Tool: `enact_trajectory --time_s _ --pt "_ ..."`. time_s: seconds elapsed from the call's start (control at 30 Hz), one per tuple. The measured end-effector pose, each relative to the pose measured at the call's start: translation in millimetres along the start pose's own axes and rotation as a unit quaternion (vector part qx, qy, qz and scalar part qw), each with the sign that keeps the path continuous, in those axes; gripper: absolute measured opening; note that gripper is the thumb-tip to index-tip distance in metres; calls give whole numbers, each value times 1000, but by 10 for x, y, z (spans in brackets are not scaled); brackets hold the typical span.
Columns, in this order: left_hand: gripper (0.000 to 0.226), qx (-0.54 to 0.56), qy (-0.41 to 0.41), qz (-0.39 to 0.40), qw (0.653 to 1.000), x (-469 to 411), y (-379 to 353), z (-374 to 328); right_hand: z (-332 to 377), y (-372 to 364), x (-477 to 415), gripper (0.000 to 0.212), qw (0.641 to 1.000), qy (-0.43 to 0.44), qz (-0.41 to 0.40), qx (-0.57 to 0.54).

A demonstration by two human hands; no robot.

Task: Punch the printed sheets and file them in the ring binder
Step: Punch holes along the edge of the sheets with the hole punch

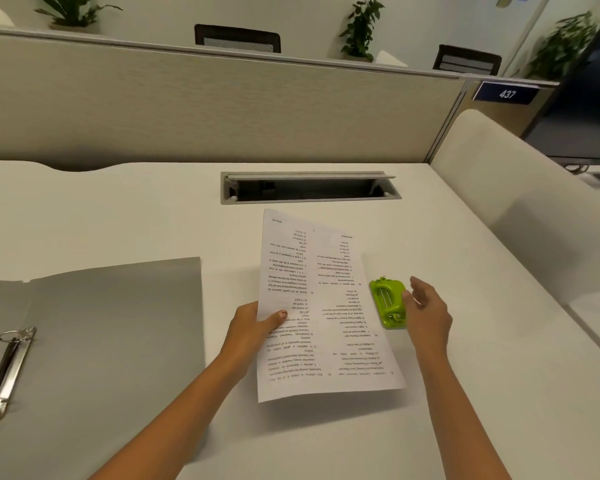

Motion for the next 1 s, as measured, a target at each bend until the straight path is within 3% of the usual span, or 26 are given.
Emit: enact_trajectory --time_s 0.13,1.0 --pt "23 3 19 9 1000 -40 -108 90 -51 -132 -78 36 999 -3 34 20" --pt "16 -3 18 23 1000 16 -420 227 -143 -152 -58 34 1000 -3 12 10"
Point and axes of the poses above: each hand's wrist, its own x-axis away from the middle knuckle, its own y-axis out of the back of the hand, z = x × y, the point moved 8 cm from there along -x, towards the middle knuckle, and after that the axes turned 10 degrees about -z, right-handed, at the moved point
